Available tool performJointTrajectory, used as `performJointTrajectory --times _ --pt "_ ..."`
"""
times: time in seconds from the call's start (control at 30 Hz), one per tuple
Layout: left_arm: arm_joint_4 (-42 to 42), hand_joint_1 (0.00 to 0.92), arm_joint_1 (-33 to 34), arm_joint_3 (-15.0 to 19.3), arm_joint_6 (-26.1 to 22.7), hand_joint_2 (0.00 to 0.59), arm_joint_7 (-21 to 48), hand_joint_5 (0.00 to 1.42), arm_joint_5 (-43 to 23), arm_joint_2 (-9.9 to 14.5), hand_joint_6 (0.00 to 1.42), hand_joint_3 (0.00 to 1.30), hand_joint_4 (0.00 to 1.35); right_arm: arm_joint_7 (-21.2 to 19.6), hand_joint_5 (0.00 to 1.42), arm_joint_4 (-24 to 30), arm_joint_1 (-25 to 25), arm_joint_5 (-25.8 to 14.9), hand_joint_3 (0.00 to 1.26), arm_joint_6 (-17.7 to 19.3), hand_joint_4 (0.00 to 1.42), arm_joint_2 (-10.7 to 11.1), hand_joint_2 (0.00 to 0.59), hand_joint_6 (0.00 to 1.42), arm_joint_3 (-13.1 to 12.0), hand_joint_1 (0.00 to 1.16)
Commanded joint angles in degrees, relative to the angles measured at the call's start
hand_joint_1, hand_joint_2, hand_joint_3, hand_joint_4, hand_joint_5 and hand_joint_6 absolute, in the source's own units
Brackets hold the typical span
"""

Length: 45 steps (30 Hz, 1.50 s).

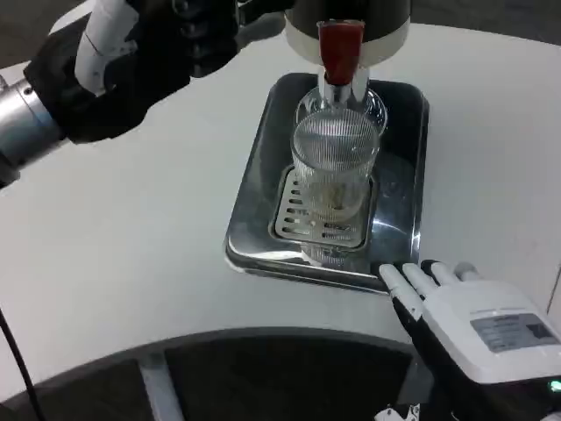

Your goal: Grasp the cup under the faucet to collect the drink, then remove the cup.

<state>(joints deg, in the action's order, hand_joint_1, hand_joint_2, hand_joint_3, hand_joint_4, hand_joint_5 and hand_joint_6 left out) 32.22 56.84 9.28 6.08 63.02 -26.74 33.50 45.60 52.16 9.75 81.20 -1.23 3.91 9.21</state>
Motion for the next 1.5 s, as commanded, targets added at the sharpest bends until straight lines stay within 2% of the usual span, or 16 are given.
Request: performJointTrajectory --times 0.03,0.4,0.7,1.17,1.27,1.37,1.5 --pt "3.1 0.000 2.8 0.3 0.4 0.051 2.6 0.00 0.6 -0.1 0.00 0.00 0.00 0.7 0.00 -0.1 0.2 0.7 0.00 -0.2 0.00 -0.7 0.297 0.00 0.5 0.60" --pt "15.1 0.000 10.0 -0.2 3.2 0.053 6.6 0.01 3.8 -2.1 0.00 0.00 0.00 1.0 0.00 -0.6 -0.2 2.6 0.00 -0.2 0.00 -2.1 0.298 0.00 1.5 0.61" --pt "21.5 0.000 14.6 -0.5 6.6 0.054 9.4 0.02 5.9 -4.3 0.00 0.00 0.00 0.9 0.00 -1.0 -0.4 3.5 0.00 -0.2 0.00 -2.7 0.298 0.00 2.1 0.61" --pt "30.7 0.000 21.2 -0.7 10.7 0.055 8.5 0.03 9.1 -7.9 0.00 0.00 0.00 1.0 0.00 -0.5 -0.3 3.6 0.00 -0.4 0.00 -2.9 0.298 0.00 1.3 0.61" --pt "31.9 0.000 22.3 -0.6 11.2 0.055 8.3 0.03 9.5 -8.9 0.00 0.00 0.00 1.0 0.00 -0.3 0.0 3.6 0.00 -0.4 0.00 -3.0 0.298 0.00 1.1 0.61" --pt "30.2 0.000 22.5 -1.1 12.8 0.065 8.7 0.11 9.8 -12.4 0.03 0.04 0.00 0.3 0.00 -0.3 0.6 2.3 0.00 -0.8 0.00 -3.0 0.298 0.00 0.1 0.61" --pt "29.6 0.000 22.4 -0.9 13.2 0.065 8.7 0.12 9.8 -13.0 0.03 0.06 0.00 0.1 0.00 -0.2 0.7 2.0 0.00 -0.9 0.00 -3.0 0.298 0.00 -0.1 0.61"
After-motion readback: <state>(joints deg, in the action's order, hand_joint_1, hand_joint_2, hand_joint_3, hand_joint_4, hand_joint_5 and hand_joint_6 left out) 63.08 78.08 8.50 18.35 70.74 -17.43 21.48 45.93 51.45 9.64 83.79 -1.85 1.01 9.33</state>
